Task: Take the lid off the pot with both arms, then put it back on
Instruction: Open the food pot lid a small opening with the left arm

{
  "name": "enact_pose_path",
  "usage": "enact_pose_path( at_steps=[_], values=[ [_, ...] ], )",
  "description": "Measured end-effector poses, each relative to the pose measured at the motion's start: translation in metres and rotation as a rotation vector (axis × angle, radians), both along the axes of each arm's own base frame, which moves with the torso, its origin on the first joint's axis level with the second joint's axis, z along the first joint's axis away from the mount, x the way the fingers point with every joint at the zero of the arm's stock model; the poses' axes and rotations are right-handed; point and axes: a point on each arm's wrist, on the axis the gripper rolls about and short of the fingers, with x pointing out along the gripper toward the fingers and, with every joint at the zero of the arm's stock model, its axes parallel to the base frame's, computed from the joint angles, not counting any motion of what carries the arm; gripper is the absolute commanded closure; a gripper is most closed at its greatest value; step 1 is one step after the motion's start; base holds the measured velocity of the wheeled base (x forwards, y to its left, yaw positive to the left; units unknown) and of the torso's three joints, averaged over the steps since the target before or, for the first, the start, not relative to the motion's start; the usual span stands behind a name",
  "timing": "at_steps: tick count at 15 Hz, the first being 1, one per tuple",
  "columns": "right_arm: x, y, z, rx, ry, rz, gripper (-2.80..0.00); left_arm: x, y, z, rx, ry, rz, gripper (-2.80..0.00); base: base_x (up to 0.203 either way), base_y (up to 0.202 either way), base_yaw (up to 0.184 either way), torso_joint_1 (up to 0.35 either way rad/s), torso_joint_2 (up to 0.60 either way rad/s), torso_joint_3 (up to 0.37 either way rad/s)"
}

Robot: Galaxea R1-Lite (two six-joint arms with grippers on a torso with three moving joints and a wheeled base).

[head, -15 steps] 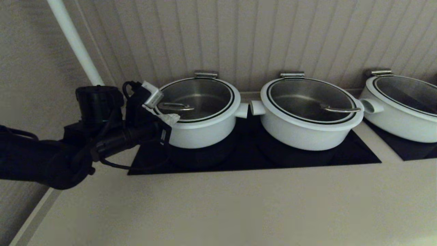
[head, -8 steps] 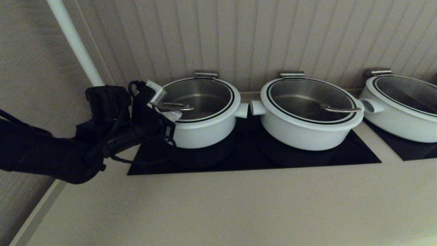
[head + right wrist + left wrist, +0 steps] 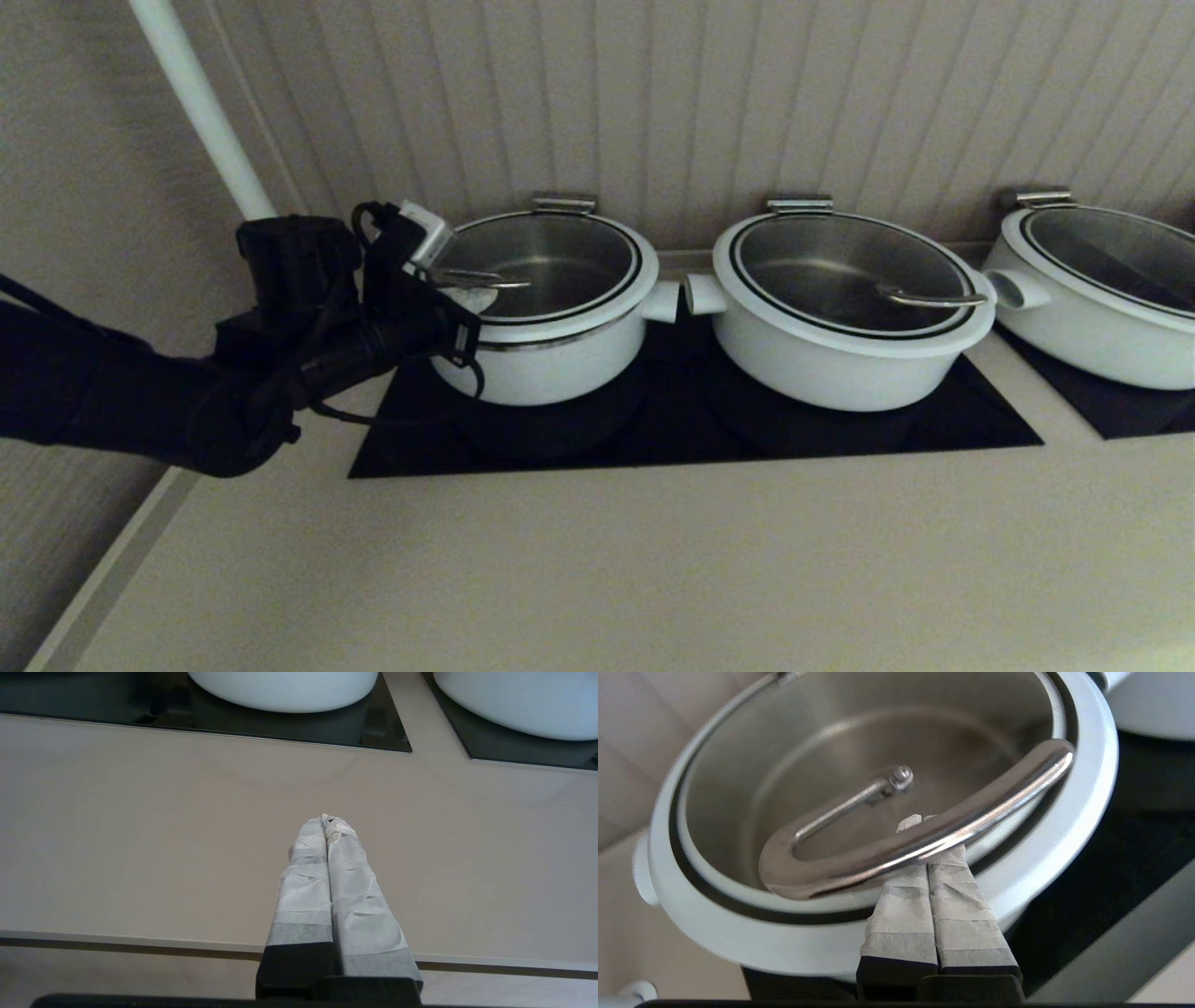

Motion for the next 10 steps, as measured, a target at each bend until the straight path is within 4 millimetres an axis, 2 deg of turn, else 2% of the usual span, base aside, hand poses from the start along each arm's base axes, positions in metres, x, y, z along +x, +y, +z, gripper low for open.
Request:
enact_pose_path(
  at_steps=[10],
  values=[
    [0.000, 0.000, 0.000, 0.012, 0.000, 0.005, 0.00, 0.010, -0.001, 0.021, -0.022, -0.078, 0.004, 0.00, 0.000, 0.000, 0.000, 0.000, 0.00, 0.000]
  ],
)
